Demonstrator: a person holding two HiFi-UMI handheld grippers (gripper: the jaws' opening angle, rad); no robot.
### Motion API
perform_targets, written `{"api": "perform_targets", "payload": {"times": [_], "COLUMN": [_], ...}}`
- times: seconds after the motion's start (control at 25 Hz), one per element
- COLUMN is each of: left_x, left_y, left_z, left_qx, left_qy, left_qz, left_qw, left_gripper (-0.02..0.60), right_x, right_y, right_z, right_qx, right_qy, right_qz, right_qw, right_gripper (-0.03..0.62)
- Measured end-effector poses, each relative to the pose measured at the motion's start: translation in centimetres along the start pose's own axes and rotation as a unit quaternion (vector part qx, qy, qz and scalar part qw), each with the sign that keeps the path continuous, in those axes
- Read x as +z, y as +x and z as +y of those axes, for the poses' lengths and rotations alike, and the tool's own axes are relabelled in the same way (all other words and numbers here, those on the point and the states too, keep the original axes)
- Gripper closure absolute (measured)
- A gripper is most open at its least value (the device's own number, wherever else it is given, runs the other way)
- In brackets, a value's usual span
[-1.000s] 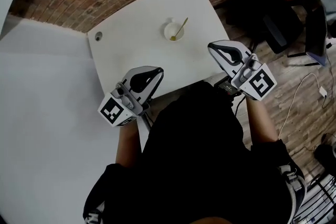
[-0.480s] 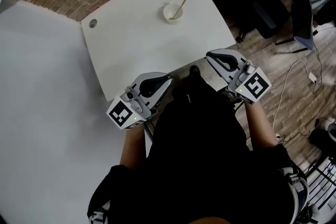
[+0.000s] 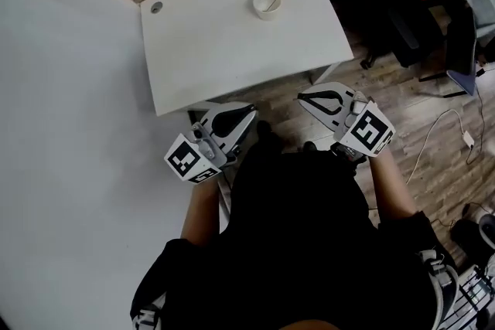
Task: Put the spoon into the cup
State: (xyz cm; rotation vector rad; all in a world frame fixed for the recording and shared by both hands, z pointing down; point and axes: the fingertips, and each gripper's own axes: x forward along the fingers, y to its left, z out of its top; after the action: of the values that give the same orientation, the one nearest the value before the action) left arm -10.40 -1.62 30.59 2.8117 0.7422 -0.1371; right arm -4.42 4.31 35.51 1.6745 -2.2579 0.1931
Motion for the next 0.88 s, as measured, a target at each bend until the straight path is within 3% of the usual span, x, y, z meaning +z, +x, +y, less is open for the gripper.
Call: {"api": "perform_targets", "payload": {"times": [0.12,0.32,0.44,0.88], "left_x": [-1.2,-4.2,-5.2,-5.1], "left_y": [1.8,4.2,4.6,6.1], "left_z": [-3.9,-10.3,-12.8,-15.4], "left_qx": [0.011,0.007,0.014,0.005], "left_qy": [-0.002,0.004,-0.005,0.033], "left_qz": [-0.001,0.025,0.025,0.054], "left_qw": [0.9999,0.9997,0.9996,0.998], "left_gripper": [0.565,0.565,0.565,0.565], "right_x": [-0.5,-1.4,-2.0,-0.1], "right_y": [-3.3,-9.5,-11.2,-13.8], "right_z": [2.5,4.6,5.7,7.1], "right_qx": [0.034,0.04,0.052,0.064], "right_qy": [-0.019,0.062,0.056,0.047], "right_qz": [-0.018,-0.07,-0.077,-0.123], "right_qw": [0.999,0.995,0.994,0.989], "right_gripper": [0.588,0.588,0.588,0.588]}}
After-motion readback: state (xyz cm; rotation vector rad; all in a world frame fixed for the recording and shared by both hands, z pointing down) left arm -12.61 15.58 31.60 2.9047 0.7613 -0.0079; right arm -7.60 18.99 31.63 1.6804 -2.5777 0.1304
